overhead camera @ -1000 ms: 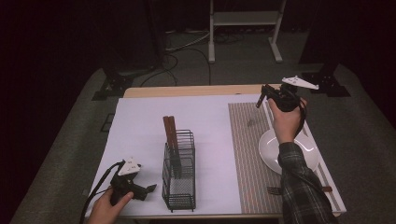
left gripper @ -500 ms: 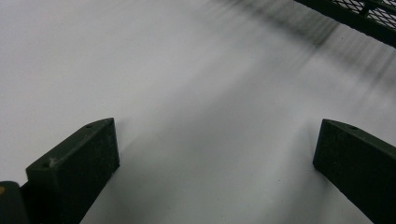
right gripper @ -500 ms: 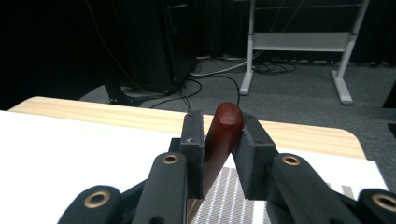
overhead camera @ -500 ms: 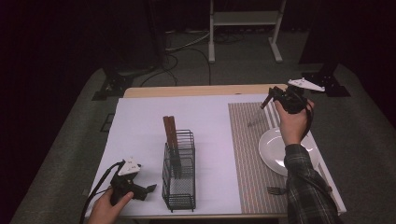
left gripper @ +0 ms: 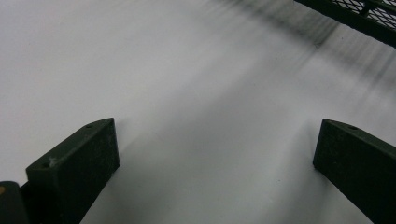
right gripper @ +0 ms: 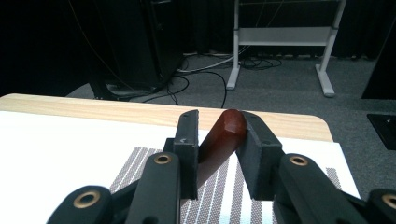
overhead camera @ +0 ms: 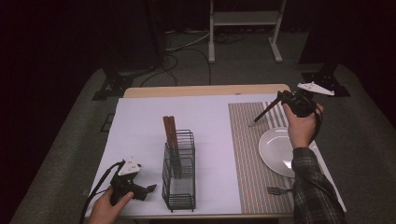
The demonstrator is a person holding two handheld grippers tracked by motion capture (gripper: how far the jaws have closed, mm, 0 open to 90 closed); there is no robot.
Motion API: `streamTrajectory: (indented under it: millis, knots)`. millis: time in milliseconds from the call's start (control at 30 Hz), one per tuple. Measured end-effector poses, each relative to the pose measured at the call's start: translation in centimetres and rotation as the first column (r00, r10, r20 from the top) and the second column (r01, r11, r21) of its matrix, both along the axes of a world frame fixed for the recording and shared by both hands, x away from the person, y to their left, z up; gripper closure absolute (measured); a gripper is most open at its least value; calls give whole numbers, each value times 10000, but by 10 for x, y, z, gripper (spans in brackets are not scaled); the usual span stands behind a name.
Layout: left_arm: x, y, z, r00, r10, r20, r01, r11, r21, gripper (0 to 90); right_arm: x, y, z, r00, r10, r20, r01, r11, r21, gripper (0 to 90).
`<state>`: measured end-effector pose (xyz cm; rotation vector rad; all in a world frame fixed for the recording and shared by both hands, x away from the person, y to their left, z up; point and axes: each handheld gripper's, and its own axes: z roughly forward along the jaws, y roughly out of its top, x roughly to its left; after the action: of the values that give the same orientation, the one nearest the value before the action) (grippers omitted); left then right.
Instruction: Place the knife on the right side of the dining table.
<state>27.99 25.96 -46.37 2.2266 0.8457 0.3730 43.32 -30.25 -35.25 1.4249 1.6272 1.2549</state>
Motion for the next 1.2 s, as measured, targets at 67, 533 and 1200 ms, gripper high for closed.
streamTrajectory:
  millis: [67,533,1200]
  knots:
    - [0,0,0,10000,0,-7,0,10000,1,0,0,-2,-1,10000,-26,-29,26,10000,17,682]
    - [0,0,0,10000,0,-6,0,10000,0,0,-3,-18,-13,9989,-402,-255,401,9992,-52,633]
    - [0,0,0,10000,2,-10,-2,10000,-1,0,-9,-40,-37,9932,-848,-795,879,9954,373,558]
